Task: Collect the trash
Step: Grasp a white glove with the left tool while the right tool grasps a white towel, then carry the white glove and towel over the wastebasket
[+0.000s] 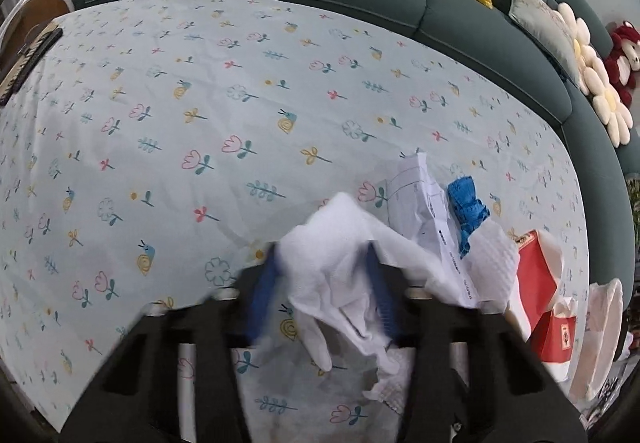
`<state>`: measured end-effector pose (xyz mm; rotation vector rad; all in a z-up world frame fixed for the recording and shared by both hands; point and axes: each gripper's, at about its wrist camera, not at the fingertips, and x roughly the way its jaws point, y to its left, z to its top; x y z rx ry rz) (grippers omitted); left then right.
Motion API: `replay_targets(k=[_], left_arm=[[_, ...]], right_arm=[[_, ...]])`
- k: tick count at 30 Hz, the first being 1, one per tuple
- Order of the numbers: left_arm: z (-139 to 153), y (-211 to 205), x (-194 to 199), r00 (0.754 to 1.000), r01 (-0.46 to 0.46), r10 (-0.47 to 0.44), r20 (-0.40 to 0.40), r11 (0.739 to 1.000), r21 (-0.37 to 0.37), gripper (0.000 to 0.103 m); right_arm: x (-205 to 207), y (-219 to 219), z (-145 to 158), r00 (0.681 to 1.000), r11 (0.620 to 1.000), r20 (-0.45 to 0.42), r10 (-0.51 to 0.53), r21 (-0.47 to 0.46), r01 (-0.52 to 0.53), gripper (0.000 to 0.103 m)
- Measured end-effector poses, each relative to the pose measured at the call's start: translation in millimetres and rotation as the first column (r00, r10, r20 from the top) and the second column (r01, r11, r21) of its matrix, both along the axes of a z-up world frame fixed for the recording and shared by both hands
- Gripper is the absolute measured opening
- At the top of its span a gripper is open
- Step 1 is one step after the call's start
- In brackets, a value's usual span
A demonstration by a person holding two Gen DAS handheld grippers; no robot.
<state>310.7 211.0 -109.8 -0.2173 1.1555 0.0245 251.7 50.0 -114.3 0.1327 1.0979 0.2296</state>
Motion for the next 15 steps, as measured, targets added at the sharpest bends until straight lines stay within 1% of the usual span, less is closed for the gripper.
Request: replay_targets(k=[1,3,4,8,11,15], left_arm=[[0,-1,-1,1.0,0.007,-0.007,0.001,1.0,0.007,0.024],[4,-3,-5,1.0,0.016,-0.016,0.013,1.0,0.017,0.017],[5,-4,-7,1.0,0.02,-0.02,0.017,1.0,0.023,0.017],[22,-8,-21,0.998,0.035,-0.038,0.049,0.998,0.055,0.014],[42,-11,-37,0.996,0.04,-0.044,0.081,0.998,0.047,0.014],[71,-21,-59,0.991,0.053,-0.056,0.122,0.998,0.031,0.014]], right_arm=[[-1,-1,0,1.0,1.0,-0.003,-0.001,0.006,0.001,0.017],[-4,-2,1,1.0,1.0,-0.004,-0.005,0.018,0.005,0.01],[-5,-4,3,1.0,1.0,-0.002,-0.006,0.022,0.006,0.009],[-20,-14,17,1.0,0.999,0.02,-0.014,0.039,0.013,0.008],[-33,-21,32,0.999,0.998,0.046,-0.026,0.054,0.023,0.007],[-53,-37,63,0.994,0.997,0.103,-0.048,0.069,0.041,0.007]])
